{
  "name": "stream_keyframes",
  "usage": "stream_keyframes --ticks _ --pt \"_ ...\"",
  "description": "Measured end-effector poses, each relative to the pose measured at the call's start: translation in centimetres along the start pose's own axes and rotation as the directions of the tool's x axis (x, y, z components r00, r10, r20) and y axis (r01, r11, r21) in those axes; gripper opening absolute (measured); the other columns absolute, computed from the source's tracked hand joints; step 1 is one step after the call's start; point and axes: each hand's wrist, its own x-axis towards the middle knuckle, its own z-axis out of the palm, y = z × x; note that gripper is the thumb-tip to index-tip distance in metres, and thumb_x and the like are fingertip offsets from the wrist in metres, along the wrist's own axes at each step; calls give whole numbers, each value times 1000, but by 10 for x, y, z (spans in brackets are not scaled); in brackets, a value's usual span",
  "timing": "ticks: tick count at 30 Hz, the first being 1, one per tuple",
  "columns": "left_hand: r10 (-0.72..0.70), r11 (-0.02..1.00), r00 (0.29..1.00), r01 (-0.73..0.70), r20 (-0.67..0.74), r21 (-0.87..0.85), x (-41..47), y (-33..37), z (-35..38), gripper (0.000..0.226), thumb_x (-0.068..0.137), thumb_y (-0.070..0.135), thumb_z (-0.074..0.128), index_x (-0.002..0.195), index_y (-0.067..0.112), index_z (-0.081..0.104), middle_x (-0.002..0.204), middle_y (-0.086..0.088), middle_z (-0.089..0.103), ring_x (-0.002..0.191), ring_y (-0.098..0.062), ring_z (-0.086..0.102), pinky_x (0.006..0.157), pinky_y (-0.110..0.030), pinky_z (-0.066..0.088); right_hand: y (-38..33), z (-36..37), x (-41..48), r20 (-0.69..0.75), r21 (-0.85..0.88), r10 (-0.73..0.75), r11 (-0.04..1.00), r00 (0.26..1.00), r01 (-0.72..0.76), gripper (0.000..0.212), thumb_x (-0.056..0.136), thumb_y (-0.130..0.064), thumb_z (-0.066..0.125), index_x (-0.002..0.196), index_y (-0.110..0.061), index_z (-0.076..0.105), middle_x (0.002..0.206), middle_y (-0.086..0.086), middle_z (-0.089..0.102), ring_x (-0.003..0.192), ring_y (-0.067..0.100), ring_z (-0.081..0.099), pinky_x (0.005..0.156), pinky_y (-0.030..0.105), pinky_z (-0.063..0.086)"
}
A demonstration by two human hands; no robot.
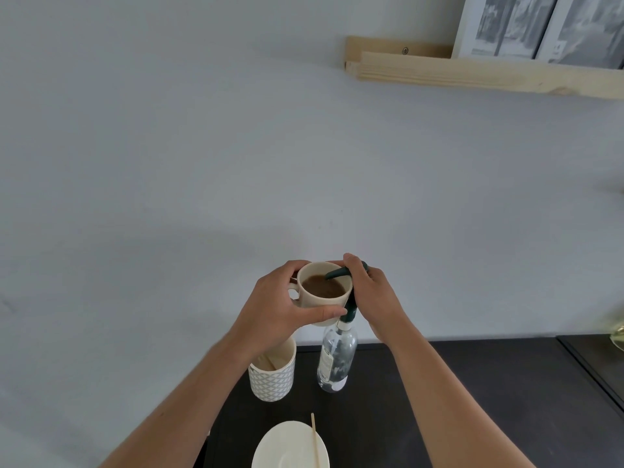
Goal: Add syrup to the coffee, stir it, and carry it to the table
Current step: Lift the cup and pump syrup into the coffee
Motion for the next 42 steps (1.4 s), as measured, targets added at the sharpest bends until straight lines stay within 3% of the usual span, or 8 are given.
stream_keyframes --ticks 6,11,13,15,20,36,40,42 --pt "-3 1000 1000 3 -3 13 0 -3 4 75 62 90 92 123 66 58 127 50 66 121 17 64 87 1 51 -6 -1 4 22 -13 50 999 998 -50 73 90 -84 38 103 -35 91 96 1 89 93 14 82 83 31 55" --pt "4 1000 1000 -4 -6 0 1 -4 2 82 65 81 97 134 52 64 129 40 71 121 11 68 87 -4 55 -3 -5 5 52 -23 33 999 998 -32 66 93 -78 38 111 -41 90 104 2 89 101 18 81 87 31 59" --pt "2 1000 1000 -2 -6 -2 1 -3 0 84 65 82 96 136 50 64 129 38 71 120 10 68 88 -5 57 -1 -6 6 48 -10 20 1000 999 -20 64 94 -76 40 110 -40 90 102 1 89 93 13 82 87 32 59" --pt "2 1000 1000 -2 -8 2 2 -3 0 84 64 85 94 135 51 64 129 38 71 120 10 68 88 -6 57 1 -5 6 37 -2 9 1000 999 -9 61 94 -76 42 107 -41 90 99 1 88 84 7 81 85 32 59" --pt "-4 1000 1000 4 -15 -2 -1 0 -1 75 62 92 89 124 62 59 128 44 69 120 14 67 88 -4 55 6 -2 6 39 7 0 1000 999 0 59 96 -76 40 107 -45 90 98 -4 89 93 9 82 85 31 59" --pt "-43 999 999 43 13 21 -2 -9 5 83 71 68 102 140 41 65 127 27 75 120 10 67 86 -5 56 6 -1 1 36 -24 3 1000 999 -2 55 99 -69 39 110 -47 89 104 -9 89 100 8 82 90 31 61" --pt "-58 998 998 57 25 35 -4 -9 6 84 70 70 101 140 43 64 128 29 74 119 12 66 85 -4 56 0 -3 3 43 -21 40 999 998 -39 69 90 -76 40 104 -31 91 103 9 88 91 23 80 85 32 59" --pt "-60 997 998 59 24 42 -4 -8 6 84 70 72 100 140 45 63 127 30 74 118 13 66 84 -5 56 -2 -3 5 52 -23 61 998 997 -60 83 85 -82 40 103 -16 88 107 20 84 84 19 74 84 34 57"
